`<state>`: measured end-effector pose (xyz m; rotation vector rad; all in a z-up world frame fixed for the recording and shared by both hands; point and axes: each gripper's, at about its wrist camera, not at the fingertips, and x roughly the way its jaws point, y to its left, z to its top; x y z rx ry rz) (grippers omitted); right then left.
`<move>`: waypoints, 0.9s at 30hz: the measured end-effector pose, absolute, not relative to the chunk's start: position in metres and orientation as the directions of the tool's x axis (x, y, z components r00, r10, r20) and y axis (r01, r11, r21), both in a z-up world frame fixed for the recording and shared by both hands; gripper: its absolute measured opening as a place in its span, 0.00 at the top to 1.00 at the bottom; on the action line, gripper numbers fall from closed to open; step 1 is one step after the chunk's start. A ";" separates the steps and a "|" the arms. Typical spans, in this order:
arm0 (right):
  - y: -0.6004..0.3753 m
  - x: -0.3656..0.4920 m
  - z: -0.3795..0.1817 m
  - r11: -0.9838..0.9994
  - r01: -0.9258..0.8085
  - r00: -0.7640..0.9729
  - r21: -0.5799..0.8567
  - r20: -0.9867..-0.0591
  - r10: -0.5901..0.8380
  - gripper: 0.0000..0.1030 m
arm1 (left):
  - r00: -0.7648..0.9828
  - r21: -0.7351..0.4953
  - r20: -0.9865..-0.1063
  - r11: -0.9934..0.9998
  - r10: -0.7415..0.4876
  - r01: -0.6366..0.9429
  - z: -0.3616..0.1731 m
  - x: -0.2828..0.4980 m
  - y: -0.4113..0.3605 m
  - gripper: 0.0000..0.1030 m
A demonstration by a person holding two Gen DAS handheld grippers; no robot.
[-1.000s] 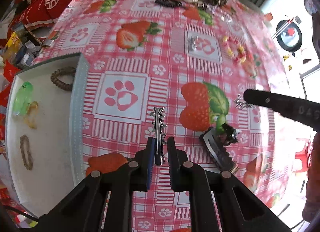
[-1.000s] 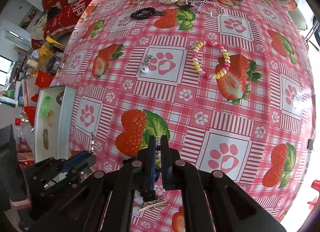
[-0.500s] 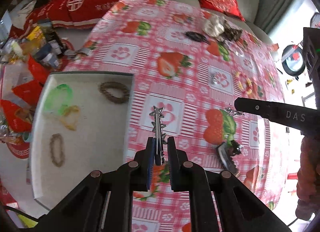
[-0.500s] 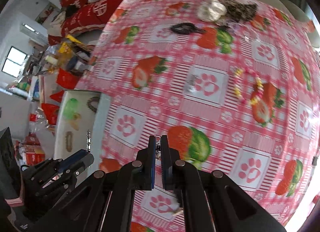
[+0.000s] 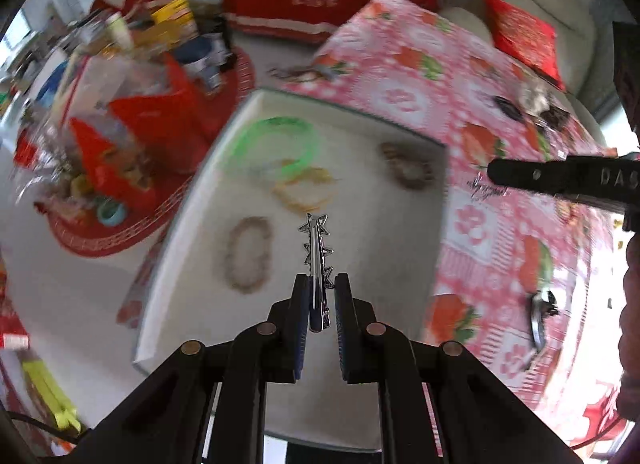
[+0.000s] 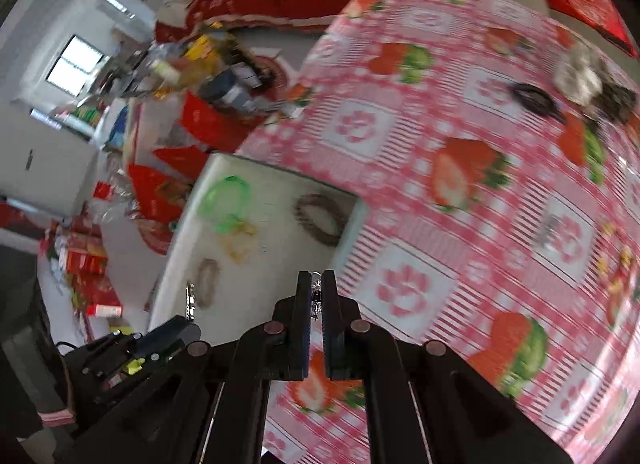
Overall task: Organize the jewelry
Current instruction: 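Carry the silver clip with the left tool while the right tool carries the charm to the white tray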
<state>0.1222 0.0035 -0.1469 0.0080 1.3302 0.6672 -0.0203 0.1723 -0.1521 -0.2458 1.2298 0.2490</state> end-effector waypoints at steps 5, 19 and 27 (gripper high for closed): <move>0.048 0.125 -0.157 0.784 -0.494 0.049 0.377 -0.887 0.458 0.95 | 0.287 -0.036 -0.954 0.923 0.081 -0.382 -0.169 -0.035 0.203 0.82; 0.103 0.150 -0.202 0.780 -0.531 0.025 0.332 -0.914 0.406 0.95 | 0.226 -0.001 -0.968 0.900 0.108 -0.436 -0.214 -0.042 0.233 0.82; 0.108 0.152 -0.224 0.789 -0.521 0.000 0.327 -0.924 0.383 0.95 | 0.218 0.035 -0.966 0.908 0.137 -0.417 -0.218 -0.041 0.228 0.82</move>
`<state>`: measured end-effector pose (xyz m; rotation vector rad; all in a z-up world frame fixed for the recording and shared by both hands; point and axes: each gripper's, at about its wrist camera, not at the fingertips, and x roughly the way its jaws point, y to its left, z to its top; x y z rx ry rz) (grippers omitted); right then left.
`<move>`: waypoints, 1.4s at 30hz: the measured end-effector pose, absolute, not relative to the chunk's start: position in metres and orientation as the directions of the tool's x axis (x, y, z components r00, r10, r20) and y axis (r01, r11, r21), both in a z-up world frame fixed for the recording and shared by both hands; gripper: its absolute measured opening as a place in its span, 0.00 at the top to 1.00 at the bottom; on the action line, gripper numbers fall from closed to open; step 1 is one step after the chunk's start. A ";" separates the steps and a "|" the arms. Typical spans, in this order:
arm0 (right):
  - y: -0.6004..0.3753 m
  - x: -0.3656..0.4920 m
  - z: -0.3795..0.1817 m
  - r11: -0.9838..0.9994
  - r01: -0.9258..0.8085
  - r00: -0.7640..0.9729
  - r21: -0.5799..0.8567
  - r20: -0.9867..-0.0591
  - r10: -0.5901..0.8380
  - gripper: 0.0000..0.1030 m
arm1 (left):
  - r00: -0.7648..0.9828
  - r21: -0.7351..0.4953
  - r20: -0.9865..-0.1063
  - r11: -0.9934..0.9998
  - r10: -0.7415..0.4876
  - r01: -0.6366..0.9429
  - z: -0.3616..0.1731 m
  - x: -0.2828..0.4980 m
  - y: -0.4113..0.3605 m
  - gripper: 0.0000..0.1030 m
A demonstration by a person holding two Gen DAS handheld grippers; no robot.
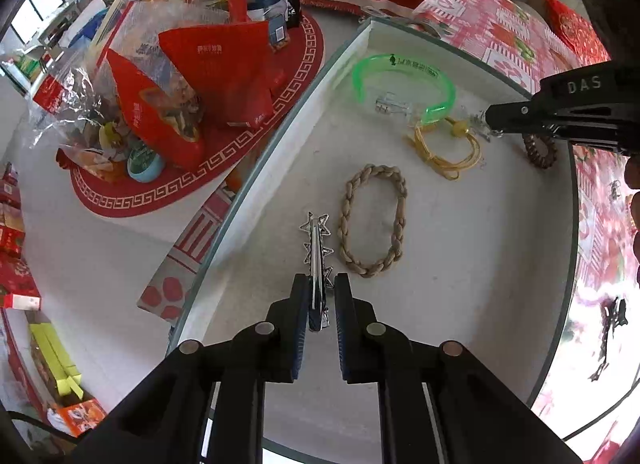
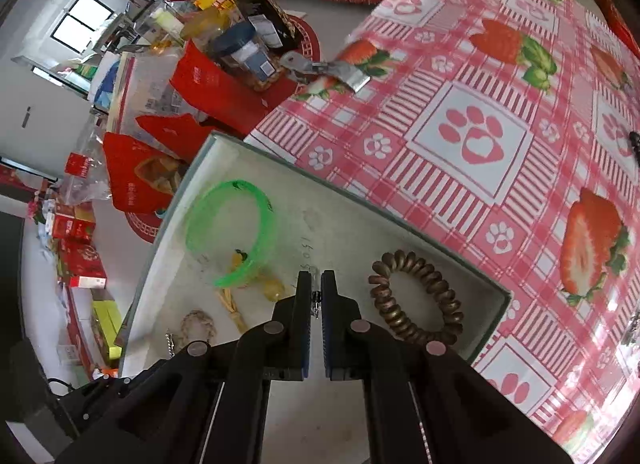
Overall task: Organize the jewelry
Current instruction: 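Carry the silver clip with the left tool while the right tool carries the charm to the white tray, then open the right tool to drop the charm while the left tool releases the silver clip in the tray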
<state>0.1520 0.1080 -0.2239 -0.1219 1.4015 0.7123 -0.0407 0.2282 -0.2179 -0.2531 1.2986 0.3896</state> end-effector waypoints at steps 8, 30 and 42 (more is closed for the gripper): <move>0.108 0.146 -0.234 0.792 -0.519 -0.027 0.323 -0.932 0.363 0.94 | 0.200 0.074 -0.966 0.913 0.166 -0.401 -0.217 -0.037 0.223 0.82; 0.088 0.133 -0.205 0.771 -0.474 -0.062 0.425 -0.890 0.452 0.52 | 0.167 0.132 -0.964 0.918 0.206 -0.374 -0.210 -0.035 0.214 0.81; 0.048 0.112 -0.181 0.776 -0.417 -0.021 0.472 -0.859 0.511 0.51 | 0.217 0.181 -0.938 0.916 0.270 -0.357 -0.187 -0.032 0.205 0.09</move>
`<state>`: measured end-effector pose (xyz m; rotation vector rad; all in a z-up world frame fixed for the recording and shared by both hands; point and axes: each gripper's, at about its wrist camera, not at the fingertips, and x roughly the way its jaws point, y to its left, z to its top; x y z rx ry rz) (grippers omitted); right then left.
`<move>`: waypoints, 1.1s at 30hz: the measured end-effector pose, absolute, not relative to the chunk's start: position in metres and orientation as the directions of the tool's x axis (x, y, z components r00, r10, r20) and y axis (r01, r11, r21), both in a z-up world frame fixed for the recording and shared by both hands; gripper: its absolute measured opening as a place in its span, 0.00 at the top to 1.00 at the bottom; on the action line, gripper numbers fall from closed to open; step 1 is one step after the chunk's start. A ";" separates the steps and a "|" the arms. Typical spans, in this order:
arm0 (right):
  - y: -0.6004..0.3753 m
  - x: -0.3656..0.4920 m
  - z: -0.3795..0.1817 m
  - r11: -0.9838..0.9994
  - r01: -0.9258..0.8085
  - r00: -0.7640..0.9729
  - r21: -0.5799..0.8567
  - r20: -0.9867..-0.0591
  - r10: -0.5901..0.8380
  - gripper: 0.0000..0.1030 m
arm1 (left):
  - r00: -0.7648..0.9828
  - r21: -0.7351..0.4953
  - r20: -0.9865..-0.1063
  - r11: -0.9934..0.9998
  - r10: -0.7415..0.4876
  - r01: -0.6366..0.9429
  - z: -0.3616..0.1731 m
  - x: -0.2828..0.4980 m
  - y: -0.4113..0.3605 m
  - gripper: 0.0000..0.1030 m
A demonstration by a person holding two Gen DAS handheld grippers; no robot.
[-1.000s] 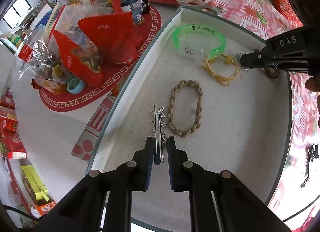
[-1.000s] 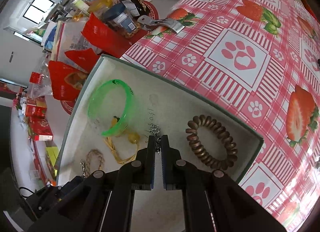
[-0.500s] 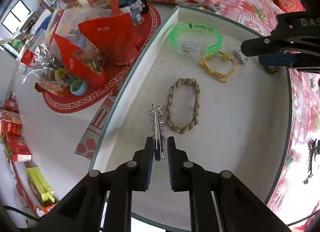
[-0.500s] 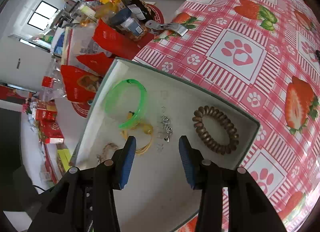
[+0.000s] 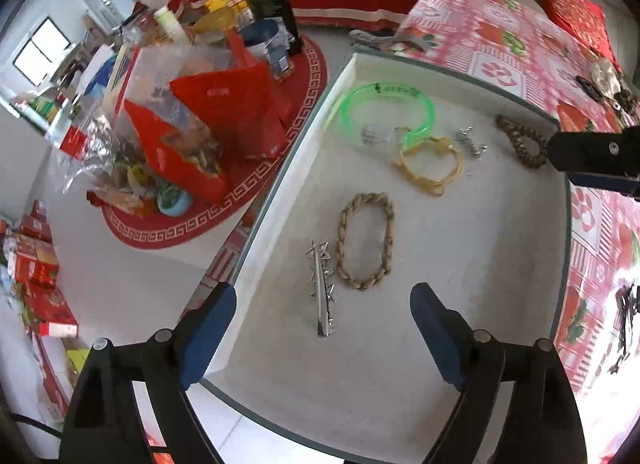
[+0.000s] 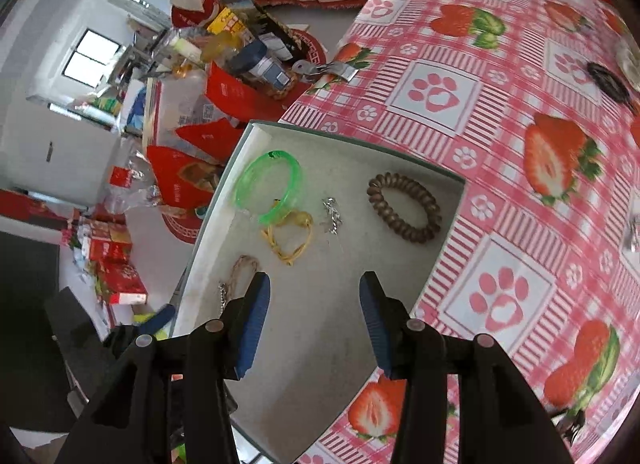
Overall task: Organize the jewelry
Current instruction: 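Open the right tool to drop the charm while the left tool releases the silver clip in the tray, then move the left tool to the black scalloped hair clip while the right tool approaches the beaded bracelet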
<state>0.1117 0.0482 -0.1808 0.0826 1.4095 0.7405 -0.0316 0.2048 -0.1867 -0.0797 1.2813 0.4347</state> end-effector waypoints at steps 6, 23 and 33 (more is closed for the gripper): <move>0.025 0.104 -0.178 0.787 -0.373 -0.012 0.492 -0.851 0.525 0.48 | 0.209 0.192 -0.940 0.923 0.271 -0.332 -0.183 -0.029 0.197 0.09; -0.097 0.100 -0.175 0.863 -0.187 0.096 0.469 -0.865 0.492 0.13 | 0.272 0.172 -0.940 0.975 0.205 -0.141 -0.150 0.006 0.111 0.00; -0.211 0.108 -0.175 0.940 -0.026 0.172 0.341 -0.924 0.341 0.13 | 0.286 0.104 -0.954 0.994 0.094 0.020 -0.146 0.030 0.026 0.00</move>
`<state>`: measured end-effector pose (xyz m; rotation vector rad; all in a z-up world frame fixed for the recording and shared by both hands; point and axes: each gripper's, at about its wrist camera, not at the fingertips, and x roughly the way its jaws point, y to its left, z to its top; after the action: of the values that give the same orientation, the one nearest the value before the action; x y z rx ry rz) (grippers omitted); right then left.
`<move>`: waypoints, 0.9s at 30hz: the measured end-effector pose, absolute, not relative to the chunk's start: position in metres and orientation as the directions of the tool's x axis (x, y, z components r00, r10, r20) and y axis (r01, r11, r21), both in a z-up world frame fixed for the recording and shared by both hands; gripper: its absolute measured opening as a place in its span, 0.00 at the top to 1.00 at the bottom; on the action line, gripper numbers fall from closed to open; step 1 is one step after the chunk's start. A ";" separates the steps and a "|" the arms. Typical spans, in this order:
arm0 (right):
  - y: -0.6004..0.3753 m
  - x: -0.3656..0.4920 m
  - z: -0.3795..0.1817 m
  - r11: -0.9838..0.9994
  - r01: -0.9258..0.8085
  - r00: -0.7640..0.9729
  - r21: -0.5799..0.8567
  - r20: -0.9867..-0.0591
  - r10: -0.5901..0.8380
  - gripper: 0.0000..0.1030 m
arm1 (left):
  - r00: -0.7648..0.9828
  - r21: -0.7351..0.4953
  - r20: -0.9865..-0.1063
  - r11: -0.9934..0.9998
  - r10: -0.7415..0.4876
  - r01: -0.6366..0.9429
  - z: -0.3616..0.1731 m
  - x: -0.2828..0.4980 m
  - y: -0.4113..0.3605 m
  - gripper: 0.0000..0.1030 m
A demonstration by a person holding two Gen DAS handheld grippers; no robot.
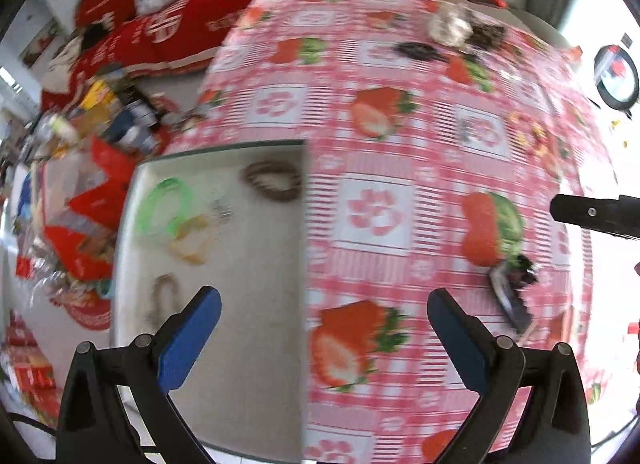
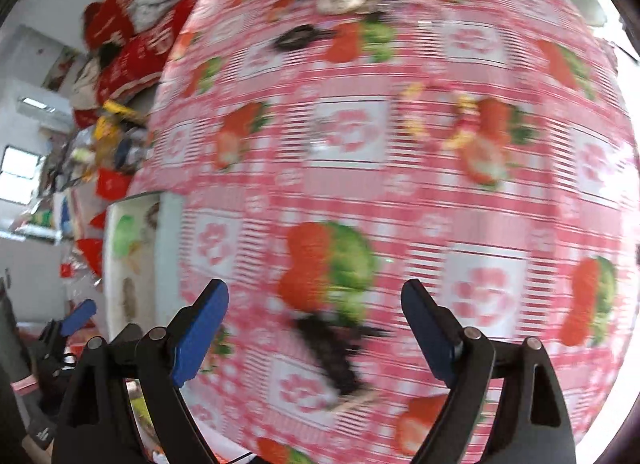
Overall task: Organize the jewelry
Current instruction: 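Move the left tool to the black scalloped hair clip while the right tool approaches the beaded bracelet, then grasp the black scalloped clip with the left tool while the right tool grasps the pink-yellow beaded bracelet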
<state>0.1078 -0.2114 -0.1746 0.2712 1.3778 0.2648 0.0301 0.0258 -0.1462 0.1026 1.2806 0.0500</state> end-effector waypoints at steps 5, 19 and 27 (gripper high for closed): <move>-0.240 0.098 -0.181 0.959 -0.024 0.161 0.284 -0.945 0.284 0.13 | 0.258 0.081 -0.965 0.993 0.056 0.085 -0.160 0.033 -0.007 0.00; -0.246 0.092 -0.203 0.961 -0.091 0.126 0.262 -0.954 0.272 0.13 | 0.175 0.043 -0.984 0.991 0.020 0.128 -0.191 0.036 -0.037 0.00; -0.264 0.122 -0.207 0.974 -0.065 0.152 0.216 -0.963 0.224 0.13 | 0.097 -0.035 -0.994 0.991 -0.047 0.126 -0.217 0.036 -0.065 0.00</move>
<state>0.1216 -0.2636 -0.2069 0.1340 1.4044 0.2080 0.0357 -0.0646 -0.2172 0.0646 1.4686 -0.1282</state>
